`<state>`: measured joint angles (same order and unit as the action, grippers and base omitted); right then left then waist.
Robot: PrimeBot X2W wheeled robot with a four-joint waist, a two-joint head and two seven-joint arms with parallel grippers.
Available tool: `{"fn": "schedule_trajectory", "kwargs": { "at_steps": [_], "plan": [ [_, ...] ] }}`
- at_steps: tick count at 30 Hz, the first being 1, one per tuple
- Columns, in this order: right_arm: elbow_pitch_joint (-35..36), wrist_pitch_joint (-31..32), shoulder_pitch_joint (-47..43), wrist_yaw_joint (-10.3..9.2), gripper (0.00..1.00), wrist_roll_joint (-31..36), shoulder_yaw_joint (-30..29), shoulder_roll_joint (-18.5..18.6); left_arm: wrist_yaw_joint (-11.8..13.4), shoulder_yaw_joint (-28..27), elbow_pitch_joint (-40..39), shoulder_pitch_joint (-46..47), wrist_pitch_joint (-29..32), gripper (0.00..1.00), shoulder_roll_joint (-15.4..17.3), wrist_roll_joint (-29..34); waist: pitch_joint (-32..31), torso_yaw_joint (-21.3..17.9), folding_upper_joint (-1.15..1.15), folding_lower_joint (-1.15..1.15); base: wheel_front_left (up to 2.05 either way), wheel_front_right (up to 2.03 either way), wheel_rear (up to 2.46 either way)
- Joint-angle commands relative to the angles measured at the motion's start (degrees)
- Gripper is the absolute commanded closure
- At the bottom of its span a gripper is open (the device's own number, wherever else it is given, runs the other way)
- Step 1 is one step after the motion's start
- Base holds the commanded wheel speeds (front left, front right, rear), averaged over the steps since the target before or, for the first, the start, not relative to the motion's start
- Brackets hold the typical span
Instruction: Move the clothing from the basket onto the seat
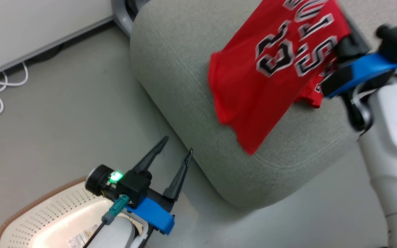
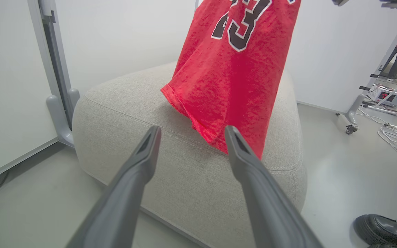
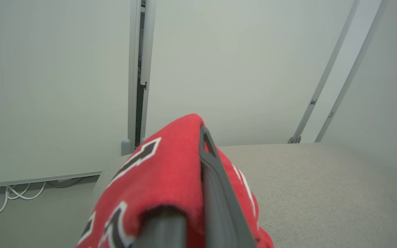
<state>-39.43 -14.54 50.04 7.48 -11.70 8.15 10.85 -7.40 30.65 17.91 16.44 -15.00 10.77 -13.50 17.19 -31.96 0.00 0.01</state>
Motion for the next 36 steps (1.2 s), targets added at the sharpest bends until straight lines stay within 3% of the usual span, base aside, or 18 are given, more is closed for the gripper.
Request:
{"fn": "schedule_trajectory", "kwargs": {
  "at_steps": [1, 10, 14, 24, 36],
  "plan": [
    [0.61, 0.03, 1.40, 0.03, 1.00, -0.31, -0.84, 0.32, -0.07, 0.00, -0.48, 1.24, -0.27, 0.00, 0.78, 0.24, 2.29, 1.09, 0.00, -0.01, 0.00, 0.00, 0.00],
    [4.83, 0.36, 8.11, 0.02, 1.00, -0.36, -13.26, 6.39, -0.05, 0.14, -6.58, 3.48, -0.27, 0.00, 5.80, 2.25, 10.69, 3.67, 0.00, -0.01, 0.00, 0.00, 0.00],
    [5.27, 0.18, 8.39, 0.03, 1.00, 0.20, -19.52, 7.39, -0.04, 0.39, -9.88, 5.02, 0.29, 0.00, 7.48, 3.45, 14.73, 4.78, 0.00, -0.01, 0.00, 0.00, 0.00],
    [0.45, -0.49, 4.58, 0.03, 1.00, 1.69, -28.00, 3.65, 0.19, 0.74, -17.47, 7.73, 3.51, 0.00, 10.45, 5.36, 21.49, 6.44, 0.00, -0.01, 0.00, 0.00, 0.00],
    [-5.71, -0.70, 3.32, 0.03, 1.00, 7.31, -32.52, 0.47, 0.95, 0.74, -18.96, 8.15, 3.65, 0.00, 11.27, 5.06, 23.24, 8.21, 0.00, -0.01, 0.00, 0.00, 0.00]
  ]
}}
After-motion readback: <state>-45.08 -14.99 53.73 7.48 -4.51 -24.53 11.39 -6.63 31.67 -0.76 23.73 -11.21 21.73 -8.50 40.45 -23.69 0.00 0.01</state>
